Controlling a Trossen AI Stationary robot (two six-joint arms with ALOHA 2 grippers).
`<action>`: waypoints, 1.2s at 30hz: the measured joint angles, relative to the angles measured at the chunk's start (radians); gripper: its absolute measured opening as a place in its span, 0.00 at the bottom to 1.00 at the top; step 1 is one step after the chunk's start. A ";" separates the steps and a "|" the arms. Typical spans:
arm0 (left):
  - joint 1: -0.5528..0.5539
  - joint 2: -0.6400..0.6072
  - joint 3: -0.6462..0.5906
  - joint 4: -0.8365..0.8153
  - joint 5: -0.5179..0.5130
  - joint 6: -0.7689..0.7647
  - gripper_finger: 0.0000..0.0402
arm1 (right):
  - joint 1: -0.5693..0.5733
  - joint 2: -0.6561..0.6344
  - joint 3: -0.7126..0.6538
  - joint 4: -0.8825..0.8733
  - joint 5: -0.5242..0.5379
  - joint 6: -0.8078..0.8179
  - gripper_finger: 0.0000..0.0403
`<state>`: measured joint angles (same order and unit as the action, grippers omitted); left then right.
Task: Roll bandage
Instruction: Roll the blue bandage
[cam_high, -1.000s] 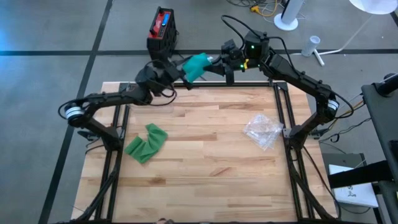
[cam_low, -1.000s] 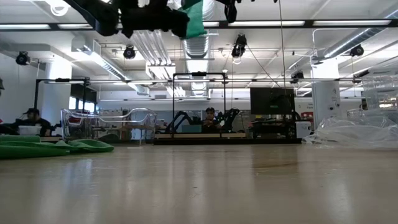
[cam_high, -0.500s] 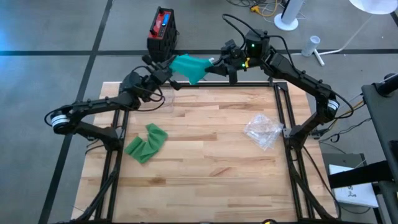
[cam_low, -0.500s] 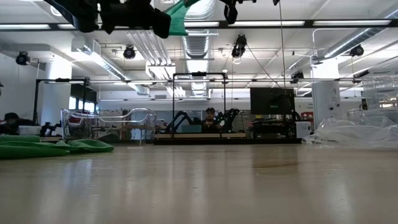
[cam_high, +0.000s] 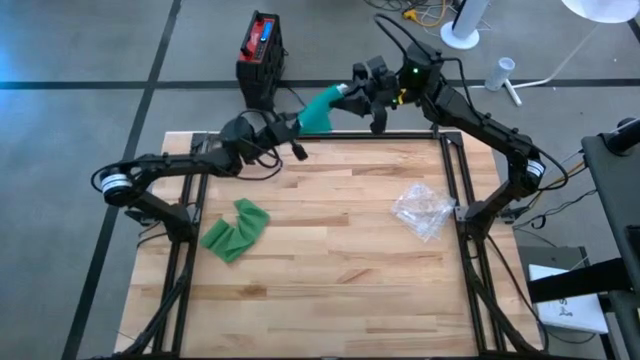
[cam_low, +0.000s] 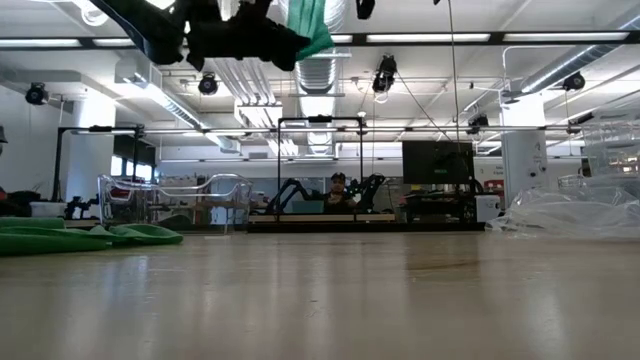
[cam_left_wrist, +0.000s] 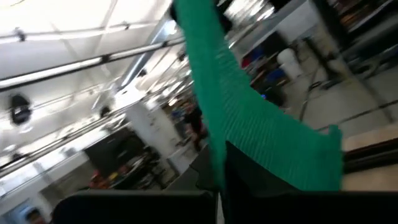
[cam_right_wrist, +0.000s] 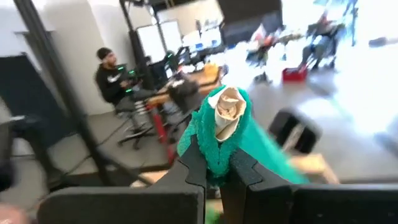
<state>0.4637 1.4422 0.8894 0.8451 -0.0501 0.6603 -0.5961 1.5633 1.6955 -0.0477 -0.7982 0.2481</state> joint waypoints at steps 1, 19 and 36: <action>-0.008 -0.001 0.001 0.002 0.023 -0.006 0.00 | 0.000 0.003 0.000 0.022 0.016 -0.018 0.03; -0.051 -0.026 0.065 0.094 -0.064 0.084 0.00 | 0.016 0.226 0.000 0.714 0.065 0.233 0.03; -0.067 -0.086 0.079 -0.111 -0.288 0.218 0.01 | 0.018 0.230 0.031 0.704 0.073 0.296 0.03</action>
<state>0.3970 1.3567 0.9688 0.7337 -0.3382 0.8778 -0.5781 1.7935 1.7267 0.6566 -0.7249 0.5438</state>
